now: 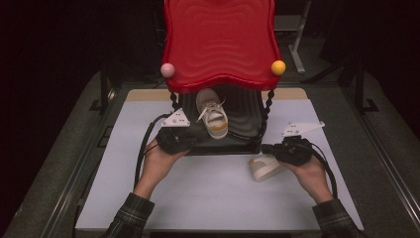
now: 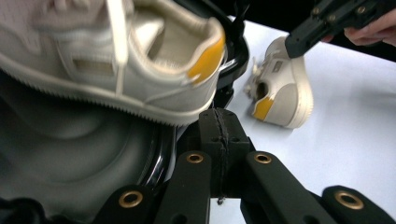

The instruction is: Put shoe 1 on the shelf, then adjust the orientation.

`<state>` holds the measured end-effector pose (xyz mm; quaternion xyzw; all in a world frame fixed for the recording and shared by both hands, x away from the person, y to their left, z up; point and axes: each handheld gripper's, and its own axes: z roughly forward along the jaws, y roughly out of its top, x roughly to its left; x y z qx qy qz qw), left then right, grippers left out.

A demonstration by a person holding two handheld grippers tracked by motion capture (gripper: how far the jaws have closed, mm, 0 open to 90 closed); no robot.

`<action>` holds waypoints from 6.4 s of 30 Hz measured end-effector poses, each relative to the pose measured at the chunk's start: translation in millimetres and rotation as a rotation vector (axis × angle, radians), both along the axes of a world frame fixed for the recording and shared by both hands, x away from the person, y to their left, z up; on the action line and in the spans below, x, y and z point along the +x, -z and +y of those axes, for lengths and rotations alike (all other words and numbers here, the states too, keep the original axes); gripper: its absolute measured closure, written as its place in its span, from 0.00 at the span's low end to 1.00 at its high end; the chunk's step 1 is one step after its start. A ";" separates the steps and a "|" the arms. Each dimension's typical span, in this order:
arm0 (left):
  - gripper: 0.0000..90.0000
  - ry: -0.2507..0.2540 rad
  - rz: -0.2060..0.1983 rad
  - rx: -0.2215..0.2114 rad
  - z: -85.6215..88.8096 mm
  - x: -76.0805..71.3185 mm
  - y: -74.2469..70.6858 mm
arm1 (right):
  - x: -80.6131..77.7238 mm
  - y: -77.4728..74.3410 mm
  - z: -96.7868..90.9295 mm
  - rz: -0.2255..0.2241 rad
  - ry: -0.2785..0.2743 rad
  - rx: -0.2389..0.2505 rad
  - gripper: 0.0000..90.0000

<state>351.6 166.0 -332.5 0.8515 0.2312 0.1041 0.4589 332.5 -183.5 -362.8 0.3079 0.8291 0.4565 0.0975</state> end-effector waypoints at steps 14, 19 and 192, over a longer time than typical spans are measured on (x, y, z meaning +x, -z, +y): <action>1.00 -0.028 -0.011 0.012 -7.6 8.2 13.9 | 44.2 -17.1 65.5 -0.047 -0.093 0.009 1.00; 1.00 -0.023 -0.013 0.012 -13.8 8.4 16.4 | 48.7 -19.0 73.8 -0.058 -0.109 0.008 1.00; 0.15 -0.167 0.075 0.173 120.8 -59.7 120.0 | -63.5 74.8 -121.8 0.226 0.232 -0.124 0.99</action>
